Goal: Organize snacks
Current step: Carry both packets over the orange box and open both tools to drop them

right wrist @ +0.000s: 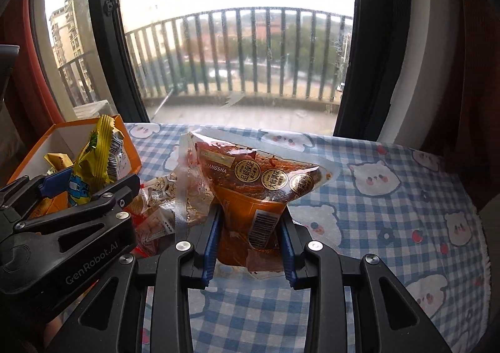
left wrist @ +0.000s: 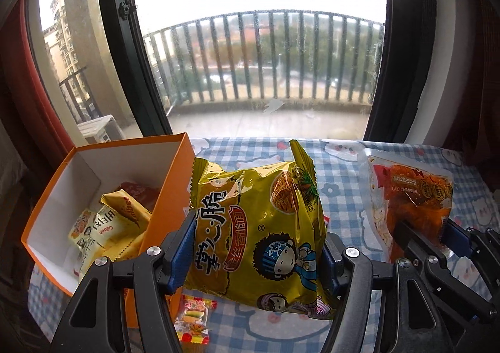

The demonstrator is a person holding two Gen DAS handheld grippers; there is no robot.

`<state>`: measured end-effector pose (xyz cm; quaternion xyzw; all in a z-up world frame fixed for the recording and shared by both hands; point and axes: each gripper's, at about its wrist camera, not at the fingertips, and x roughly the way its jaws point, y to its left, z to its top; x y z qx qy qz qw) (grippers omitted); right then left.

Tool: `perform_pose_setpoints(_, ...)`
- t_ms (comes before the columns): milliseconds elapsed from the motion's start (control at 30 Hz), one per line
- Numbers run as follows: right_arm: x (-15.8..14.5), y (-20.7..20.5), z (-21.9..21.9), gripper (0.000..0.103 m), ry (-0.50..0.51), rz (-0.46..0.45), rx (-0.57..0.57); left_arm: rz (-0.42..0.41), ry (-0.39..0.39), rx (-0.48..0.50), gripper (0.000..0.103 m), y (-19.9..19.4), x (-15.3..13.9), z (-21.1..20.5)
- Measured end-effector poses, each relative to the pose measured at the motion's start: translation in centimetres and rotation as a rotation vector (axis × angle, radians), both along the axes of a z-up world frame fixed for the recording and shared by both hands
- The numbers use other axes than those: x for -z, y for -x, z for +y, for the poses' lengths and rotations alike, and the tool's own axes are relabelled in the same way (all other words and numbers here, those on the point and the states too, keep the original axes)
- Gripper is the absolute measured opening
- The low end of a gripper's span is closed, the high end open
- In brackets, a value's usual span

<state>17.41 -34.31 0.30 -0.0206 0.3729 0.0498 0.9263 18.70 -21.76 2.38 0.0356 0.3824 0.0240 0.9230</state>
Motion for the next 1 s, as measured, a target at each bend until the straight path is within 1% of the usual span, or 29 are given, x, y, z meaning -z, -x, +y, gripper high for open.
perform_pose_setpoints(133,-2.0,1.5,1.2,0.036,0.008,-0.041,-0.002,-0.032,0.016,0.009,0.067,1.7,-1.4,1.3)
perform_pose_setpoints(300,-4.3,3.4,3.8,0.036,0.020,-0.095,-0.023,-0.074,0.042,-0.013,0.067,3.8,-2.6,4.8)
perform_pose_setpoints(433,-5.5,4.4,6.9,0.036,0.036,-0.131,-0.052,-0.111,0.058,-0.041,0.067,4.8,-3.6,8.3)
perform_pose_setpoints(600,-6.5,4.6,11.3,0.036,0.036,-0.165,-0.096,-0.154,0.062,-0.083,0.067,5.9,-4.5,13.0)
perform_pose_setpoints(733,-6.9,4.2,15.3,0.036,0.036,-0.176,-0.149,-0.158,0.056,-0.138,0.067,5.7,-4.5,17.3)
perform_pose_setpoints(833,-6.7,3.7,18.3,0.036,0.030,-0.172,-0.192,-0.158,0.041,-0.179,0.067,5.4,-4.3,20.3)
perform_pose_setpoints(1000,-5.1,2.0,22.9,0.037,0.003,-0.128,-0.250,-0.114,0.034,-0.236,0.068,4.2,-3.1,24.7)
